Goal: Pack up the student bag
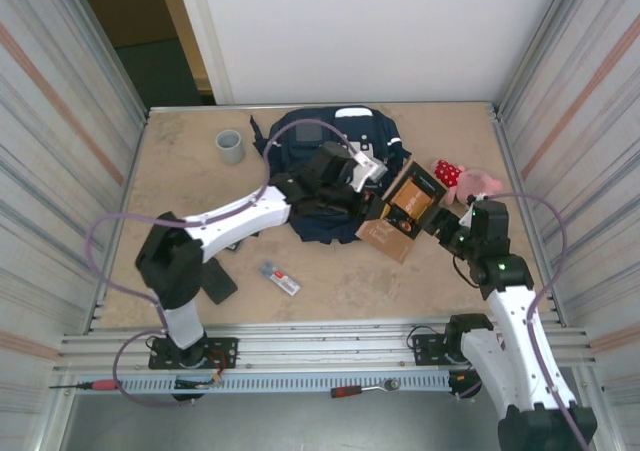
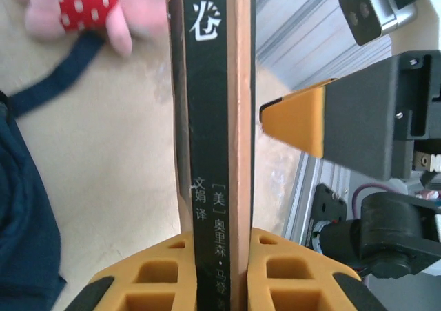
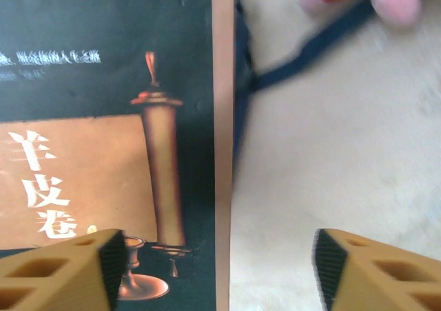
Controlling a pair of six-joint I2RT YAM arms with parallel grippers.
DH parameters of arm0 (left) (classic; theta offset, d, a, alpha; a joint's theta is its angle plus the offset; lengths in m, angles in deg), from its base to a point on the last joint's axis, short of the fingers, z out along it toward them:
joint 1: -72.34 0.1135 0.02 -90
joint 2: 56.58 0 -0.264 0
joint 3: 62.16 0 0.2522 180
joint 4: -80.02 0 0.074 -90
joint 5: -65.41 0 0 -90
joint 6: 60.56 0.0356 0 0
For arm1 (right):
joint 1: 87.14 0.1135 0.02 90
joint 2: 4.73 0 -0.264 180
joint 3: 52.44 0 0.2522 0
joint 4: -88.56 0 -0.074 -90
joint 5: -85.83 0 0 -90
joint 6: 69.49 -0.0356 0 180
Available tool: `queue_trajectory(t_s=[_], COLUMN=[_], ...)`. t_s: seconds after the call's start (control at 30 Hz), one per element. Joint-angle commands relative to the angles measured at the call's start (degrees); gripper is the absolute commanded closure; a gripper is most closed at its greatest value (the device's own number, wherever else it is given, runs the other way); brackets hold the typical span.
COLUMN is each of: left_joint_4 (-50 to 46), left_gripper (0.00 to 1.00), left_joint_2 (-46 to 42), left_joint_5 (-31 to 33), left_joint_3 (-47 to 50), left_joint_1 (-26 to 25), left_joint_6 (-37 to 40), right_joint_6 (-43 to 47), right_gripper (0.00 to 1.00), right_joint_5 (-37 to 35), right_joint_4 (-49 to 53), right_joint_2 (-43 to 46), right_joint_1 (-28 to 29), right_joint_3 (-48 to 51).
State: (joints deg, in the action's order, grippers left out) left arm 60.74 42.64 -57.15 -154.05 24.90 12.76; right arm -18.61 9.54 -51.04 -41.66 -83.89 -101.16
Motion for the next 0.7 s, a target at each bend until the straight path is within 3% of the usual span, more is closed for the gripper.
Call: queue_trajectory(t_s=[0.0, 0.1, 0.17, 0.27, 0.4, 0.67], left_joint_4=[18.2, 23.7, 30.0, 42.3, 40.5, 42.5], left_gripper=[1.00, 1.00, 1.00, 1.00, 1.00, 1.00], left_joint_2=[-6.2, -10.3, -12.0, -13.2, -16.2, -20.3], left_joint_5=[-3.7, -4.9, -7.0, -10.9, -13.0, -16.1], left_joint_3=[7.2, 12.2, 15.9, 21.2, 22.1, 23.2], left_joint_1=[2.2, 4.6, 7.0, 10.4, 10.9, 11.0], left_joint_6=[0.6, -1.2, -4.6, -11.4, -8.5, -9.1], right_joint_6=[8.0, 11.0, 12.3, 11.2, 8.6, 7.4], right_gripper=[0.14, 0.00, 0.00, 0.00, 0.00, 0.00], right_joint_5=[2.6, 9.7, 17.2, 20.9, 20.4, 26.9], right_joint_4=[-8.7, -14.9, -19.8, -22.7, -22.6, -29.2], right_joint_2=[4.1, 5.5, 4.9, 2.3, -2.8, -10.1], right_joint_1=[-0.4, -0.4, -0.2, 0.8, 2.4, 6.8], right_joint_3=[-1.4, -1.5, -1.3, -1.7, -3.4, -4.0])
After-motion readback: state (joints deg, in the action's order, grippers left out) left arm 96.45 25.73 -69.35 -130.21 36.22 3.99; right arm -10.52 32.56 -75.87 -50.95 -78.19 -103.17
